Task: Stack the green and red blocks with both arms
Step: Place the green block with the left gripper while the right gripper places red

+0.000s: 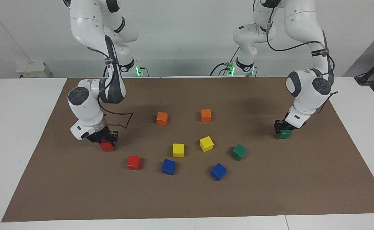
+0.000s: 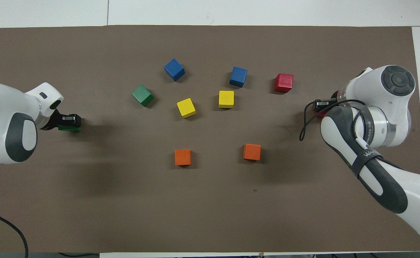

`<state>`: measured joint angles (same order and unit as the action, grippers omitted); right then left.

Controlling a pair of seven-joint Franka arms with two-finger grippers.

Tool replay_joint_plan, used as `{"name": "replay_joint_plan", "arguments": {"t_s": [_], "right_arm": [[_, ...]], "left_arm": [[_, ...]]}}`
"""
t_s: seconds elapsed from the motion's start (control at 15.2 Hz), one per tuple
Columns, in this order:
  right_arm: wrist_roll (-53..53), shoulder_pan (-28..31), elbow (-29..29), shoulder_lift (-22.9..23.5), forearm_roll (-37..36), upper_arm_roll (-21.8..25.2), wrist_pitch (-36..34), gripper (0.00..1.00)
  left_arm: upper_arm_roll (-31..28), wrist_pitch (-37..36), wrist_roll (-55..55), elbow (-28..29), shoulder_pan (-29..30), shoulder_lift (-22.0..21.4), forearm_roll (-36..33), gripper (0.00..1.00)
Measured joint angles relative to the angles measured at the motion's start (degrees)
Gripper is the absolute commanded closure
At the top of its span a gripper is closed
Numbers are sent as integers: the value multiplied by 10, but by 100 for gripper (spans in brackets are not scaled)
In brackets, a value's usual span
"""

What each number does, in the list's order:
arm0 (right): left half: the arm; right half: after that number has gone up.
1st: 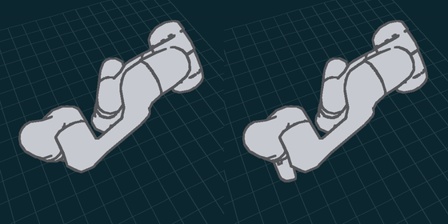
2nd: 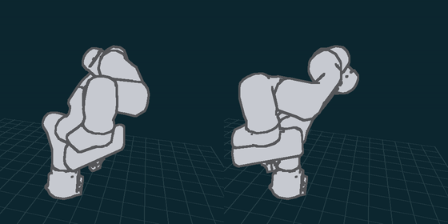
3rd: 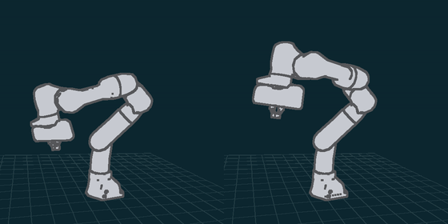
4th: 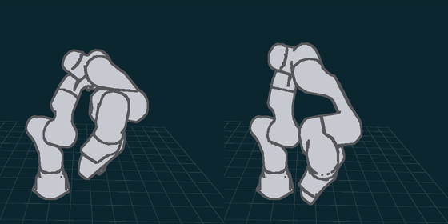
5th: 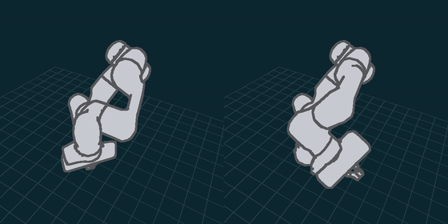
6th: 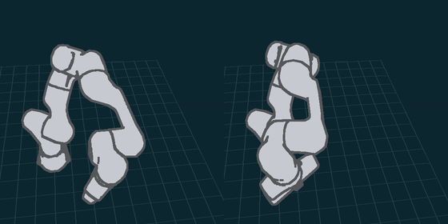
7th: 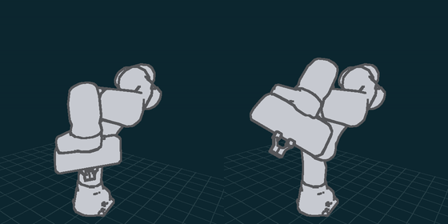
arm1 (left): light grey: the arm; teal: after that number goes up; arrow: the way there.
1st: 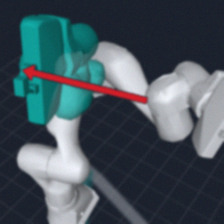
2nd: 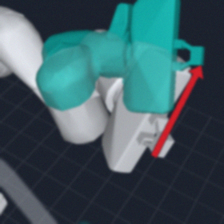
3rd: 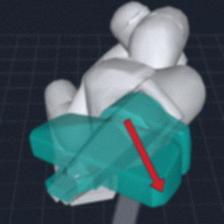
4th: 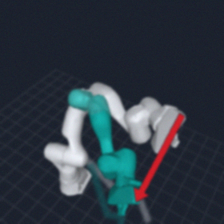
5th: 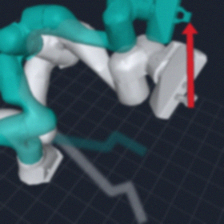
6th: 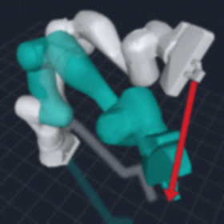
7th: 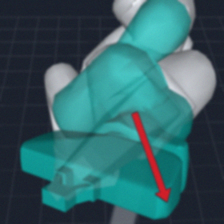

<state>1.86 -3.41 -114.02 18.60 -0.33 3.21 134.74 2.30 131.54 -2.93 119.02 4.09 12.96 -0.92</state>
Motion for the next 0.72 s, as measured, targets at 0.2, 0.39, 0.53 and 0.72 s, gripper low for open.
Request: {"name": "replay_joint_plan", "arguments": {"t_s": [0.2, 0.39, 0.53, 0.72], "right_arm": [[-1, 1, -1, 1, 0, 0, 8, 100], [0, 2, -1, 1, 0, 0, 9, 0], [16, 2, -1, 2, 0, 0, 10, 0], [36, -3, 9, 2, 0, -3, -10, 0]], "left_arm": [[1, 3, 0, -3, 0, 6, 0, 0], [1, 11, 0, -3, 0, 7, 0, 0], [0, 12, 0, -6, 0, 7, 0, 0], [4, -64, 39, -84, -2, 13, 23, 0]]}}
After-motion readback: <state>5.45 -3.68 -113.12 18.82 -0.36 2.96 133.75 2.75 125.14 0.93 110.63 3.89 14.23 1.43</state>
